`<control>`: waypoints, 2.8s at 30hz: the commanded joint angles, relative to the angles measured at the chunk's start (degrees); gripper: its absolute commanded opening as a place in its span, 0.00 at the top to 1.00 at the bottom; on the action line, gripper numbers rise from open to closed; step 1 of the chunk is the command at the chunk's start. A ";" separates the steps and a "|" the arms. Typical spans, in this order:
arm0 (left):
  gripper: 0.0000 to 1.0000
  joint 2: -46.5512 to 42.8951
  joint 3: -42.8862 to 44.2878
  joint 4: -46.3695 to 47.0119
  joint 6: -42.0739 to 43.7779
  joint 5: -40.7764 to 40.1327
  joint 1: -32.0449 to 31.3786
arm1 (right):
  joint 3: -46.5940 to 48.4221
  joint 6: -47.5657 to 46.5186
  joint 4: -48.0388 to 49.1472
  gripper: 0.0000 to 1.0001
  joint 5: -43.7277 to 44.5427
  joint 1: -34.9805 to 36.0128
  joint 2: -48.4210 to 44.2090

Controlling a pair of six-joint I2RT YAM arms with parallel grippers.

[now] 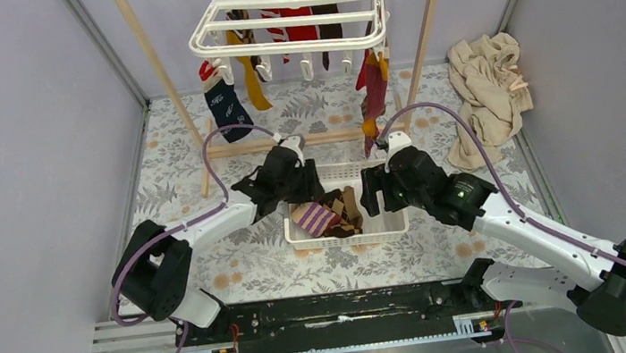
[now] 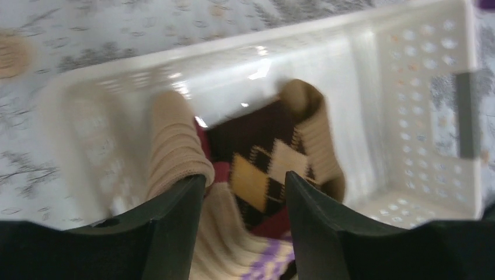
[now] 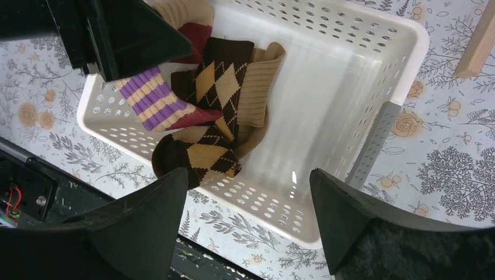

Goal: Remove the socks clipped to the hanger
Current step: Place the sock in the bin, then remove the sock from the hanger.

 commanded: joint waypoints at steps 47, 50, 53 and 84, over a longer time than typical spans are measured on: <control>0.02 -11.93 22.11 -32.38 -9.15 -20.19 -24.49 | -0.83 4.29 1.07 0.14 -0.40 -0.17 -9.56; 0.02 -17.45 18.49 -30.35 -9.39 -21.12 -23.07 | 2.77 3.67 3.64 0.15 -0.79 -4.05 -5.12; 0.02 -23.37 14.43 -27.21 -9.84 -19.88 -21.76 | 4.59 4.95 6.88 0.18 -7.72 -12.83 -1.71; 0.01 -19.08 10.17 -20.83 -6.69 -14.14 -20.64 | 11.91 6.29 43.10 0.35 -36.95 -40.11 17.48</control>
